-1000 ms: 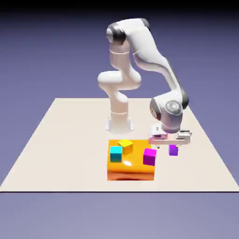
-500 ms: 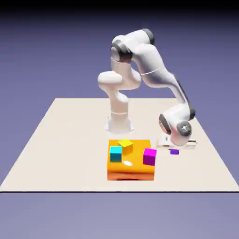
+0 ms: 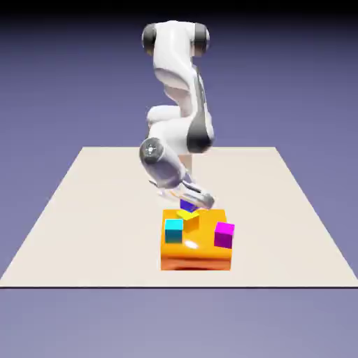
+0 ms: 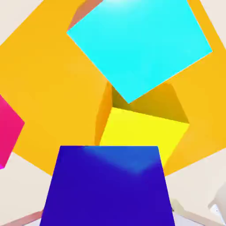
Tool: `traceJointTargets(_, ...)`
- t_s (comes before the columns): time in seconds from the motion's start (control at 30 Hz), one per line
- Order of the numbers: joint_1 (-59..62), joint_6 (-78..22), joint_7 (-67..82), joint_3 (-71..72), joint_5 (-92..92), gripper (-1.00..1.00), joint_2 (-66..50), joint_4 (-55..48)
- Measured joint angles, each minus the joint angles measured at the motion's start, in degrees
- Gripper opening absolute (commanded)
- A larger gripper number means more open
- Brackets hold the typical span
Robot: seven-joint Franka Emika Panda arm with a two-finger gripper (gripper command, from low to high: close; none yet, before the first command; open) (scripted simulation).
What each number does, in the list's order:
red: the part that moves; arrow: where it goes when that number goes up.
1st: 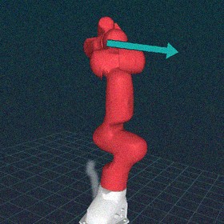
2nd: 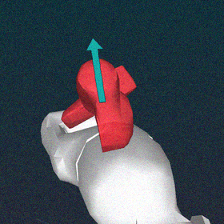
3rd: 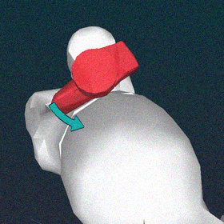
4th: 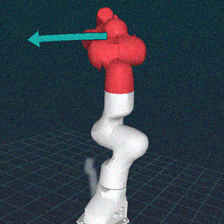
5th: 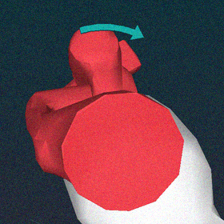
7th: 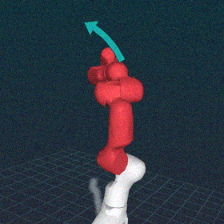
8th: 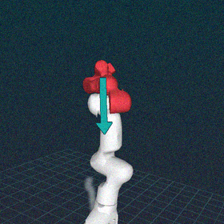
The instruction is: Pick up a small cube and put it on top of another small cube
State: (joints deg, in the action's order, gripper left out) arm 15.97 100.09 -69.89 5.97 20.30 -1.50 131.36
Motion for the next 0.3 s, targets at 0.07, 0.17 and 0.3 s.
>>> traceJointTargets(0.07,-3.9,5.0,0.8,0.7,1.1,-1.00,-1.4,3.5)
traceJointTargets(0.17,-3.2,9.9,1.6,1.4,2.1,1.00,-2.8,7.0)
traceJointTargets(0.3,-2.2,2.4,0.4,0.4,0.4,1.00,-0.7,1.7)
